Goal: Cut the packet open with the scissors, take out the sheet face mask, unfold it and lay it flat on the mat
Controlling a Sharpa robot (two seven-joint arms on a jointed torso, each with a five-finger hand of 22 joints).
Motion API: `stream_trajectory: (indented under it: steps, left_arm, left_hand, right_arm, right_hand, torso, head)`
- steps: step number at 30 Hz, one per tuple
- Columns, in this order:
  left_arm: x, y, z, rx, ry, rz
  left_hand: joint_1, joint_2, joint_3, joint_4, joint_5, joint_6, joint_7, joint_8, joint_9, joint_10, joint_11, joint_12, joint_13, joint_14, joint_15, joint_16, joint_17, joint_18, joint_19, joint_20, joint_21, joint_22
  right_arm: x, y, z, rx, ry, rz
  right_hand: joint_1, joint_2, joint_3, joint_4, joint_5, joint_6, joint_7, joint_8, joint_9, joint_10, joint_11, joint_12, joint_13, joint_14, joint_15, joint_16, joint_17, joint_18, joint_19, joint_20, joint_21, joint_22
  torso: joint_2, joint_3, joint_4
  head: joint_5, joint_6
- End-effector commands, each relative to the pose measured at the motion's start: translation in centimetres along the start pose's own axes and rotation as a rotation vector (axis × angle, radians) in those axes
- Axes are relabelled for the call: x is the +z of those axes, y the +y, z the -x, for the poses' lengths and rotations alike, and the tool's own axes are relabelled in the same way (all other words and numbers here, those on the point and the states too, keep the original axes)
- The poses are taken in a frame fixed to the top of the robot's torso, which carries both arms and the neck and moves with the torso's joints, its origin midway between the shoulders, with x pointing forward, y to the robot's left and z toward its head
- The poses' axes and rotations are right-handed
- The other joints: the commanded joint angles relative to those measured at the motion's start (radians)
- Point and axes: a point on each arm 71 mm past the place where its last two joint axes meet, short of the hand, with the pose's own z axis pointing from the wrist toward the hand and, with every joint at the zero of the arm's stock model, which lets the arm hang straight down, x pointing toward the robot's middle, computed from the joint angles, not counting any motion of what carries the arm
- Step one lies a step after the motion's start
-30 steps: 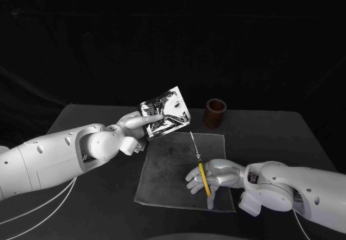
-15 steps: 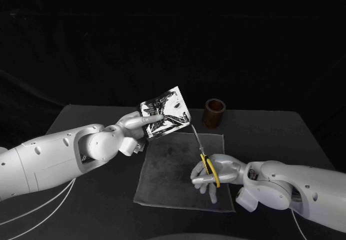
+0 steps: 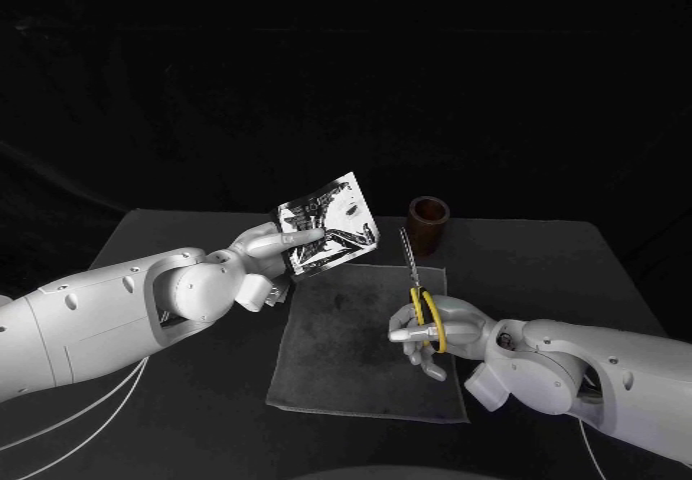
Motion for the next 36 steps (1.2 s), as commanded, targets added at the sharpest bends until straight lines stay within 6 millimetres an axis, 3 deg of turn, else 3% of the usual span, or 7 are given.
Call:
stream_trajectory:
  steps: [1, 6, 13, 16, 21, 32, 36]
  left_arm:
    - [0.0, -0.2, -0.2, 0.004, 0.007, -0.015]
    - [0.0, -0.2, -0.2, 0.003, 0.008, -0.019]
    - [-0.1, -0.3, 0.0, 0.003, 0.003, -0.021]
    - [-0.1, -0.3, 0.1, 0.003, 0.0, -0.022]
    - [-0.1, -0.3, 0.1, 0.003, -0.003, -0.021]
    - [-0.1, -0.3, 0.2, 0.004, -0.007, -0.021]
    - [-0.1, -0.3, 0.3, 0.005, -0.011, -0.02]
  left_hand:
    - [-0.003, 0.01, 0.0, -0.008, 0.007, 0.003, 0.003, 0.004, 0.034, 0.007, 0.001, -0.005, 0.001, 0.009, 0.001, -0.004, 0.001, 0.02, 0.004, 0.0, 0.006, 0.001]
    - [-0.005, 0.011, 0.0, -0.008, 0.007, 0.003, 0.003, 0.004, 0.034, 0.007, 0.002, -0.005, 0.001, 0.009, 0.001, -0.005, 0.001, 0.02, 0.004, 0.001, 0.006, 0.001]
    - [-0.006, 0.011, 0.001, -0.009, 0.007, 0.003, 0.003, 0.004, 0.035, 0.007, 0.002, -0.005, 0.001, 0.009, 0.001, -0.005, 0.002, 0.02, 0.004, 0.001, 0.007, 0.001]
    - [-0.007, 0.012, 0.002, -0.01, 0.007, 0.003, 0.004, 0.004, 0.035, 0.007, 0.002, -0.005, 0.001, 0.009, 0.001, -0.005, 0.002, 0.02, 0.004, 0.001, 0.007, 0.001]
    - [-0.007, 0.012, 0.002, -0.01, 0.007, 0.003, 0.004, 0.004, 0.035, 0.007, 0.002, -0.005, 0.001, 0.009, 0.001, -0.005, 0.002, 0.02, 0.004, 0.001, 0.007, 0.001]
    - [-0.008, 0.011, 0.003, -0.011, 0.007, 0.003, 0.004, 0.004, 0.036, 0.008, 0.002, -0.005, 0.001, 0.01, 0.001, -0.005, 0.002, 0.02, 0.005, 0.0, 0.007, 0.001]
    - [-0.009, 0.011, 0.004, -0.012, 0.007, 0.003, 0.004, 0.004, 0.036, 0.008, 0.002, -0.005, 0.001, 0.01, 0.001, -0.006, 0.003, 0.02, 0.005, 0.0, 0.007, 0.001]
  right_arm:
    - [0.0, 0.2, 0.3, 0.048, -0.042, 0.019]
    - [0.0, -0.2, 0.1, 0.055, 0.015, -0.029]
    - [-0.2, -0.8, -1.1, 0.06, 0.207, -0.098]
    - [-0.2, -0.8, -1.3, 0.059, 0.233, -0.096]
    - [-0.3, -0.8, -1.6, 0.047, 0.258, -0.092]
    - [-0.3, -0.7, -2.0, 0.029, 0.276, -0.08]
    - [-0.2, -0.7, -2.2, 0.018, 0.281, -0.08]
  right_hand:
    - [-0.025, 0.012, -0.041, 0.003, -0.008, -0.015, -0.022, 0.085, 0.133, 0.048, -0.045, 0.168, 0.17, 0.003, -0.014, 0.044, 0.073, 0.093, -0.007, -0.036, 0.101, 0.12]
    - [-0.106, -0.008, -0.131, 0.048, 0.001, -0.039, -0.032, 0.161, 0.237, 0.027, -0.056, 0.371, 0.389, -0.001, -0.021, 0.081, 0.158, 0.082, -0.008, -0.042, 0.178, 0.214]
    - [-0.186, -0.049, -0.267, 0.128, -0.031, -0.091, -0.014, 0.147, 0.268, -0.008, -0.044, 0.399, 0.441, -0.01, -0.015, 0.088, 0.205, 0.08, -0.018, -0.039, 0.2, 0.241]
    - [-0.196, -0.05, -0.318, 0.161, -0.033, -0.152, 0.016, 0.075, 0.244, -0.109, -0.014, 0.165, 0.253, -0.046, 0.007, 0.054, 0.203, 0.091, -0.058, -0.022, 0.147, 0.173]
    - [-0.16, -0.042, -0.415, 0.194, -0.03, -0.251, 0.112, -0.135, 0.143, -0.28, 0.076, -0.128, 0.091, -0.149, 0.086, -0.098, 0.139, 0.148, -0.226, 0.051, -0.155, -0.185]
    - [-0.088, 0.015, -0.618, 0.233, -0.031, -0.368, 0.172, -0.305, 0.047, -0.416, 0.152, -0.339, -0.094, -0.379, 0.172, -0.313, -0.012, 0.153, -0.277, 0.133, -0.33, -0.318]
    - [0.04, 0.039, -0.847, 0.355, -0.025, -0.451, 0.175, -0.357, 0.011, -0.603, 0.217, -0.369, -0.185, -0.607, 0.243, -0.339, -0.101, 0.152, -0.326, 0.189, -0.392, -0.368]
  torso:
    - [-0.001, -0.0003, -0.0001]
    - [0.0, -0.0005, -0.0003]
    - [0.0, -0.0003, 0.0]
    - [0.0, -0.0003, -0.0005]
    - [0.0, 0.0, -0.0004]
    - [0.0, -0.0001, 0.0009]
    - [0.0, -0.0002, 0.0009]
  head:
    - [-0.001, 0.003]
    - [0.0, 0.006]
    - [0.001, 0.011]
    - [0.001, 0.013]
    - [0.001, 0.013]
    - [0.001, 0.008]
    - [0.001, 0.008]
